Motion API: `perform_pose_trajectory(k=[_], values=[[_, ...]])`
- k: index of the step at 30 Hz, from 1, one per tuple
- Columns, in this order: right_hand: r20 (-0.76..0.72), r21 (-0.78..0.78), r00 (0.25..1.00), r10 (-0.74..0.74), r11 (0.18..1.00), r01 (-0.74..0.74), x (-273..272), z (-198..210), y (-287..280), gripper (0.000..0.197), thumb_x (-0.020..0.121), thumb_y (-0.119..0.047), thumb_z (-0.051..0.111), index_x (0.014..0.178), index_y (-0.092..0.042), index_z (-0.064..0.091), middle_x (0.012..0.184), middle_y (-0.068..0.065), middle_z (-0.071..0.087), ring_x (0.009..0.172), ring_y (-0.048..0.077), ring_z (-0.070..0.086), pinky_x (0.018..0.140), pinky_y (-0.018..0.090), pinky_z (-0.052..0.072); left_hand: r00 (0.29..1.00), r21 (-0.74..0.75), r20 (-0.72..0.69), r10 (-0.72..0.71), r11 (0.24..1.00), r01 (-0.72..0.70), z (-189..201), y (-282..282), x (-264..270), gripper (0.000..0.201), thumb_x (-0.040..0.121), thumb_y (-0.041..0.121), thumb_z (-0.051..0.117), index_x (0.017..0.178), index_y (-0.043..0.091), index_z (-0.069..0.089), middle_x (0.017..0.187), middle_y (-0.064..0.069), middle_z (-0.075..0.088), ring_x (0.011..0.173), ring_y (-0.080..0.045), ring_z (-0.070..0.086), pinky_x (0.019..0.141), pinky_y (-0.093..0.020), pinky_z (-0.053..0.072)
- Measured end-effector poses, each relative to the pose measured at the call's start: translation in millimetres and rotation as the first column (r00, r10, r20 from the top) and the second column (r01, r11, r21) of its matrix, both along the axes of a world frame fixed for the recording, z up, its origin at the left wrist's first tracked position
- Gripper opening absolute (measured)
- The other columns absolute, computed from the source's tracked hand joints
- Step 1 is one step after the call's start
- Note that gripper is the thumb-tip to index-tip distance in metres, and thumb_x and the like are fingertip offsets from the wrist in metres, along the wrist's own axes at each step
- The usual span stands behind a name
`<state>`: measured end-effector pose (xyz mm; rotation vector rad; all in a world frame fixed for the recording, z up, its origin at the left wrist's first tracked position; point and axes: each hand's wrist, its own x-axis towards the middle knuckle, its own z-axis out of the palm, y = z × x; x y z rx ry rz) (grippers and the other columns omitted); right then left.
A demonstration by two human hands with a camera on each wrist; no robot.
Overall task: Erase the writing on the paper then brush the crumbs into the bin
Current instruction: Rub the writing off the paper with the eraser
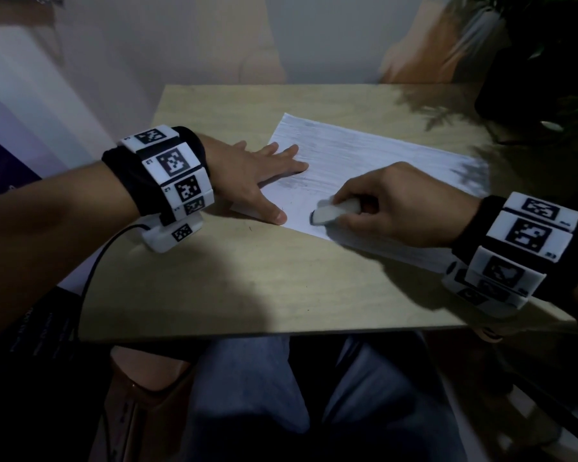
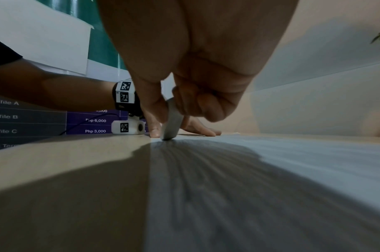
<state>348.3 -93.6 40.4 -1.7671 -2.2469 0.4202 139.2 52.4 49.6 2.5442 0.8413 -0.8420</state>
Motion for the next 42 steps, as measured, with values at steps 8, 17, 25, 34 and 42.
perform_pose_trajectory(k=[8, 17, 25, 34, 42], values=[[0.026, 0.014, 0.999, 0.027, 1.000, -0.027, 1.5, -0.2, -1.5, 0.023, 0.088, -0.037, 0.066, 0.107, -0.025, 0.071, 0.069, -0.015, 0.058, 0.066, 0.004, 0.055, 0.062, 0.018, 0.038, 1.000, 0.010, -0.003, -0.005, 1.000, 0.005, -0.9, 0.8, -0.1, 0.109, 0.078, 0.078, 0.050, 0.159, 0.042, -0.013, 0.164, 0.015, -0.029, 0.153, -0.009, -0.024, 0.125, -0.050, -0.013], [0.013, 0.080, 0.994, 0.111, 0.990, -0.112, -0.7, -2.2, 5.0, 0.035, 0.090, -0.049, 0.060, 0.109, -0.021, 0.070, 0.093, -0.006, 0.070, 0.075, 0.013, 0.056, 0.070, 0.031, 0.045, 1.000, -0.002, -0.006, -0.007, 1.000, 0.007, -0.8, 1.5, -0.1, 0.113, 0.072, 0.081, 0.047, 0.159, 0.042, -0.014, 0.164, 0.015, -0.030, 0.152, -0.009, -0.025, 0.125, -0.050, -0.013], [-0.029, 0.085, 1.000, 0.008, 0.996, -0.005, 0.1, -0.1, 4.6, 0.038, 0.086, -0.055, 0.055, 0.092, -0.020, 0.069, 0.066, -0.015, 0.058, 0.063, 0.001, 0.057, 0.059, 0.024, 0.040, 1.000, 0.002, -0.002, -0.009, 1.000, 0.009, -1.0, 1.2, -0.7, 0.113, 0.072, 0.081, 0.047, 0.159, 0.042, -0.013, 0.165, 0.014, -0.029, 0.153, -0.010, -0.024, 0.125, -0.050, -0.013], [-0.116, -0.109, 0.993, -0.004, 0.994, -0.008, -3.5, 8.2, 5.9, 0.023, 0.085, -0.047, 0.071, 0.094, -0.025, 0.071, 0.056, -0.011, 0.065, 0.057, 0.005, 0.062, 0.061, 0.022, 0.043, 1.000, 0.013, -0.007, -0.008, 1.000, 0.008, 0.0, -1.4, 0.5, 0.110, 0.076, 0.078, 0.048, 0.159, 0.041, -0.014, 0.165, 0.012, -0.029, 0.153, -0.012, -0.024, 0.124, -0.050, -0.013], [-0.017, -0.024, 0.998, -0.062, 0.998, 0.061, -6.3, 5.8, 5.9, 0.031, 0.086, -0.054, 0.069, 0.083, -0.024, 0.070, 0.054, -0.010, 0.063, 0.058, 0.006, 0.061, 0.066, 0.031, 0.051, 1.000, 0.019, -0.005, -0.008, 1.000, 0.008, -0.7, -0.2, 0.4, 0.108, 0.080, 0.076, 0.050, 0.159, 0.041, -0.014, 0.165, 0.012, -0.029, 0.153, -0.012, -0.024, 0.125, -0.051, -0.012]])
